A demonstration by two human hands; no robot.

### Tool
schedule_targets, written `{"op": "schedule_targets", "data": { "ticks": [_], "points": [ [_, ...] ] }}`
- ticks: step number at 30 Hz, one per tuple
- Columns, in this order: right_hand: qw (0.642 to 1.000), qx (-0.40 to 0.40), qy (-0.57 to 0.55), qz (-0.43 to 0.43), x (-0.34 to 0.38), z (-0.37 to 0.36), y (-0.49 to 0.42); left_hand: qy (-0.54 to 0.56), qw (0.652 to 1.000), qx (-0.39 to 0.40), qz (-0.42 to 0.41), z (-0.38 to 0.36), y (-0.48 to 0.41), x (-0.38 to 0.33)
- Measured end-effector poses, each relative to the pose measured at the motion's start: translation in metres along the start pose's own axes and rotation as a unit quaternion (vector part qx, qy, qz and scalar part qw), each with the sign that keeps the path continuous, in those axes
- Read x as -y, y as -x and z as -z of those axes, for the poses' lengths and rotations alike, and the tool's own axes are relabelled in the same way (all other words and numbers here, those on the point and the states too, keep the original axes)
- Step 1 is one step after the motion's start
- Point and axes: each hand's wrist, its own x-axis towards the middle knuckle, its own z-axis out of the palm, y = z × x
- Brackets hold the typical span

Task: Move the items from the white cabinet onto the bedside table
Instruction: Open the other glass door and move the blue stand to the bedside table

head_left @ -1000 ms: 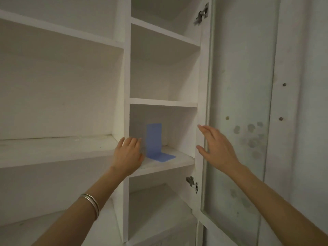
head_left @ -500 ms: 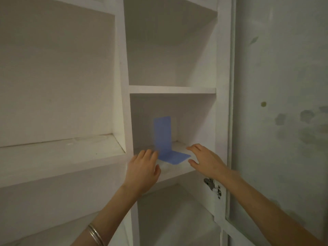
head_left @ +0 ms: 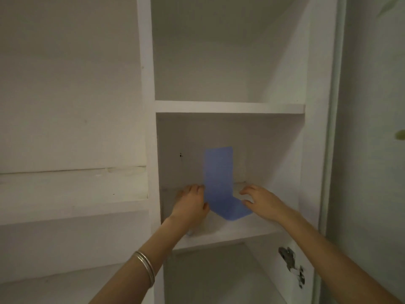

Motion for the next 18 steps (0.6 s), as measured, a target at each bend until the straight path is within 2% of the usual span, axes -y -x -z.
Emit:
{"op": "schedule_targets", "data": {
  "ticks": [5, 9, 13, 18],
  "points": [
    [0.993, 0.088, -0.062, 0.048, -0.011, -0.019, -0.015, -0.049, 0.997, 0.011, 0.056, -0.003, -0.026, 0.006],
    [0.991, 0.099, -0.075, 0.055, -0.013, -0.028, -0.013, -0.030, 0.996, 0.008, 0.079, -0.007, -0.028, 0.009],
    [0.988, 0.112, -0.081, 0.072, -0.016, -0.019, -0.007, 0.046, 0.995, -0.023, 0.088, -0.008, -0.029, 0.003],
    [0.976, 0.161, -0.108, 0.095, -0.020, -0.003, 0.006, 0.242, 0.966, -0.064, 0.068, 0.006, -0.030, -0.011]
  ]
}}
